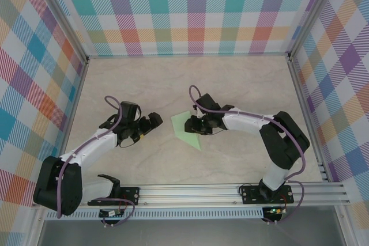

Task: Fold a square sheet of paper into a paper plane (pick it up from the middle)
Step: Fold the wing for the fifth time at the center of the table.

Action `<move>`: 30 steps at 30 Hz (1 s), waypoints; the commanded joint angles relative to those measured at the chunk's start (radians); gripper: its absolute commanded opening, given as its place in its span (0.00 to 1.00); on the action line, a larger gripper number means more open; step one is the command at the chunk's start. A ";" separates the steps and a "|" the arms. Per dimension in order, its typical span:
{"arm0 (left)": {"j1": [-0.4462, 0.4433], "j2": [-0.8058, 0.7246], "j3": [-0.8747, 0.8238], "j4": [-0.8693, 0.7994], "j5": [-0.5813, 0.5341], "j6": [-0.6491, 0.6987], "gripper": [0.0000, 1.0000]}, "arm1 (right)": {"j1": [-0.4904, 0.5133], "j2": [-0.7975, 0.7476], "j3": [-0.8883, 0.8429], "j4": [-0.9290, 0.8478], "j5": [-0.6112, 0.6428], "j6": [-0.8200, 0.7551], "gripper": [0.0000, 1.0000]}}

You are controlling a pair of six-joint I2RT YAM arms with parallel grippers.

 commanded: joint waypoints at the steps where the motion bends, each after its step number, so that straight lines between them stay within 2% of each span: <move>1: -0.026 0.032 0.007 0.032 0.057 -0.023 0.99 | -0.012 0.034 -0.015 0.027 -0.016 0.010 0.38; 9: -0.113 0.120 0.034 0.122 0.117 -0.059 0.89 | -0.043 0.064 -0.036 0.048 -0.030 0.007 0.37; 17: -0.202 0.257 0.070 0.260 0.163 -0.131 0.72 | -0.091 0.076 -0.100 0.117 -0.098 0.019 0.34; 25: -0.248 0.356 0.122 0.293 0.154 -0.167 0.60 | -0.128 0.076 -0.141 0.153 -0.146 0.025 0.33; 30: -0.257 0.393 0.134 0.267 0.119 -0.204 0.58 | -0.142 0.074 -0.151 0.162 -0.158 0.025 0.33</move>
